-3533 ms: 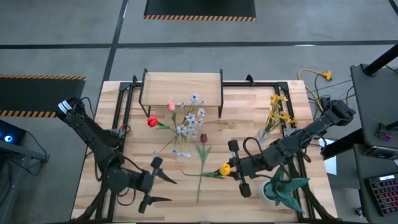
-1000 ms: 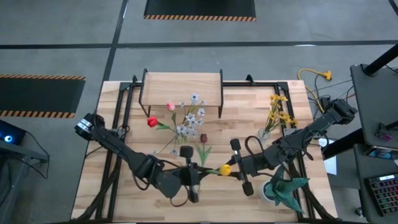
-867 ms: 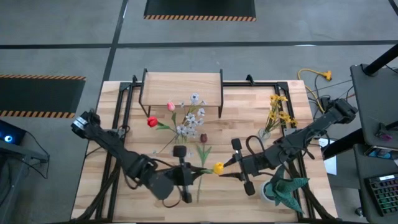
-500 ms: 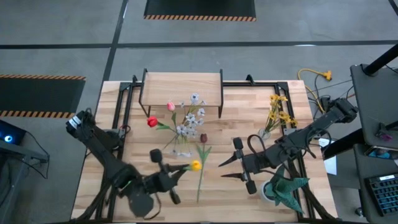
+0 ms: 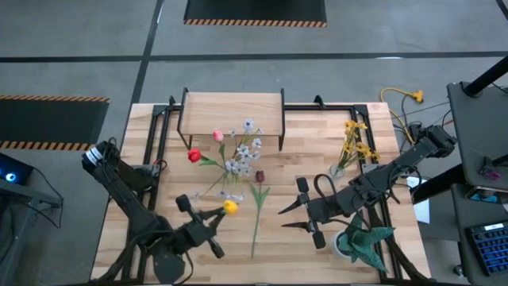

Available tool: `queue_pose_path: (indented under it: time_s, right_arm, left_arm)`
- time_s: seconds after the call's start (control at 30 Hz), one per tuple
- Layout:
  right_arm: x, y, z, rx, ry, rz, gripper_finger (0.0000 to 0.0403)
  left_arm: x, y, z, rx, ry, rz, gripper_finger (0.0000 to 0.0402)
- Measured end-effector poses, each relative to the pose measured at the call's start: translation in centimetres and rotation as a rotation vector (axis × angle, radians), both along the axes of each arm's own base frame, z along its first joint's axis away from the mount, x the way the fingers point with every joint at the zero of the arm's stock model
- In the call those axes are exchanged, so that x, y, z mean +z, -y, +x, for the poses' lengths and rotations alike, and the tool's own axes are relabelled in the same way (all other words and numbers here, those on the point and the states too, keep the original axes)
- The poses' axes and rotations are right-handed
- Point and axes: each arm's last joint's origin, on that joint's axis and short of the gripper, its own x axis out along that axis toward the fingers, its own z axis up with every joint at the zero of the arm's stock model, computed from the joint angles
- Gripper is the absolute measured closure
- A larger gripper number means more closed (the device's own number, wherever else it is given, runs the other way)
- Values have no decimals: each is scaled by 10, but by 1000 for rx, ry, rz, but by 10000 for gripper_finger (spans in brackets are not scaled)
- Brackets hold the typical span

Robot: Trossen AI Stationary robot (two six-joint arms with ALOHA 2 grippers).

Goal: Pick and place flowers into a vace then onto a shelf
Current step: Put the yellow flower into the left transparent vase

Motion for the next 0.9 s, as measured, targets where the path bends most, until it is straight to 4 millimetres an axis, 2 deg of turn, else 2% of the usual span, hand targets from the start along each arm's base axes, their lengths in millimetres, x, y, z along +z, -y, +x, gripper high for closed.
queue_pose_path:
  time_s: [0.2,0.37,0.53,0.67,0.83,0.9]
  right_arm:
    - [-4,0,0,-1,-8,-13,267]
    - [-4,1,0,-4,-5,-18,274]
    - [-2,0,0,-3,11,-15,275]
    - [-2,0,0,-6,6,2,271]
    - [-3,1,0,-9,3,9,274]
    - [-4,1,0,-10,0,9,277]
  left_arm:
    - [7,-3,-3,-58,-9,-24,402]
    - [28,-3,-1,-388,-18,-112,401]
    - [53,3,5,-714,129,61,401]
    - [71,-7,2,-671,214,170,401]
    - [89,-38,-1,-580,236,209,401]
    - [100,-53,-10,-541,261,209,401]
